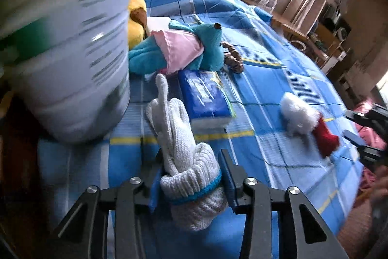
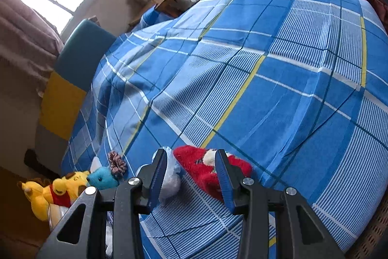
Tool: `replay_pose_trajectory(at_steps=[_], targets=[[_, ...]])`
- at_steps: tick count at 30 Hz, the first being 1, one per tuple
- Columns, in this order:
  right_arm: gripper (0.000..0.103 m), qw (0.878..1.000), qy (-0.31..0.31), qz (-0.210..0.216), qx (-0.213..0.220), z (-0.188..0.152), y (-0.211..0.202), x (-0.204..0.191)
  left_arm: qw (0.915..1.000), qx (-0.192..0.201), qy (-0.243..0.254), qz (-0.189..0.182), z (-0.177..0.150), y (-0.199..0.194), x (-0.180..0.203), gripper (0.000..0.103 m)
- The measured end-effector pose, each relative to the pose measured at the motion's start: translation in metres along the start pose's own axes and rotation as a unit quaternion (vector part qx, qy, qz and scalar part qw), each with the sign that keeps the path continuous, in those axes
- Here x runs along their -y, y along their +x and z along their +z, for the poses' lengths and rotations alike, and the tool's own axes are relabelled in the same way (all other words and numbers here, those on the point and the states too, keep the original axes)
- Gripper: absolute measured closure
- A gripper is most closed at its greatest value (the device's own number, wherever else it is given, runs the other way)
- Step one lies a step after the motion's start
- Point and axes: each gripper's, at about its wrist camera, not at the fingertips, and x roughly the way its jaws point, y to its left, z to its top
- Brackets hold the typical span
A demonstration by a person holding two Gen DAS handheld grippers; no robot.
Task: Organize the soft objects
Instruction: 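Grasp the red Santa sock with the right gripper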
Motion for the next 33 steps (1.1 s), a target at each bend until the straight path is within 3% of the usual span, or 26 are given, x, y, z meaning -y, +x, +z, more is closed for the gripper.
replay_pose_trajectory(at_steps=[5,8,9,11,16,25,27,29,33], targets=[[0.062,1.0,-0.012,-0.008,-0.005,-0.002,0.003,-0.003,0.9997,0.0,0.004,-0.025,-0.034,-0.028,0.0,0.06],[0.062,1.0,-0.016,-0.012,-0.001,-0.003,0.002,-0.004,0.9996,-0.014,0.016,-0.02,-0.056,-0.024,0.003,0.06],[0.062,1.0,-0.018,-0.014,0.0,-0.003,0.001,-0.005,0.9995,0.0,0.026,-0.018,-0.06,-0.026,0.004,0.06],[0.062,1.0,-0.02,-0.018,0.003,-0.003,0.001,-0.005,0.9974,0.014,0.07,-0.001,-0.065,-0.024,0.014,0.06],[0.062,0.999,-0.022,-0.031,-0.002,-0.002,0.004,-0.005,0.9938,0.04,0.103,0.016,-0.075,-0.023,0.02,0.059],[0.058,0.995,-0.065,-0.081,-0.011,-0.005,0.014,-0.014,0.9923,0.064,0.106,0.006,-0.08,-0.023,0.015,0.059],[0.055,0.989,-0.102,-0.106,-0.011,-0.009,0.016,-0.024,0.9925,0.065,0.103,0.001,-0.081,-0.024,0.013,0.059],[0.045,0.981,-0.142,-0.128,-0.013,-0.013,0.02,-0.034,0.9927,0.066,0.101,-0.003,-0.081,-0.025,0.012,0.059],[0.045,0.949,-0.25,-0.19,-0.035,-0.023,0.036,-0.056,0.993,0.067,0.097,-0.01,-0.081,-0.025,0.009,0.059]])
